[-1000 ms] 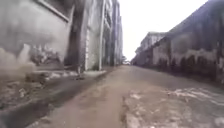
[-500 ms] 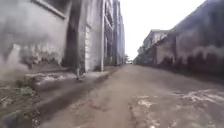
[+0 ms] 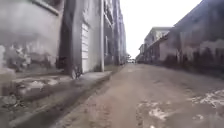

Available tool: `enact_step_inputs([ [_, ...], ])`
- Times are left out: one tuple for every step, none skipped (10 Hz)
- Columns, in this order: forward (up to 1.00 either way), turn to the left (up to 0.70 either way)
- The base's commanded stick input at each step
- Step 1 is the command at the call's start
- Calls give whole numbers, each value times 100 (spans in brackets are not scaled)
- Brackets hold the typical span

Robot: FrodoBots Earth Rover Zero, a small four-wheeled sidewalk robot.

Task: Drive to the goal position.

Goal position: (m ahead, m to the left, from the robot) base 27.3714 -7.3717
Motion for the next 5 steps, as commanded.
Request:
enact_step_inputs([
  [70,-27],
  [70,-27],
  [70,-27],
  [70,-27],
  [70,-27],
])
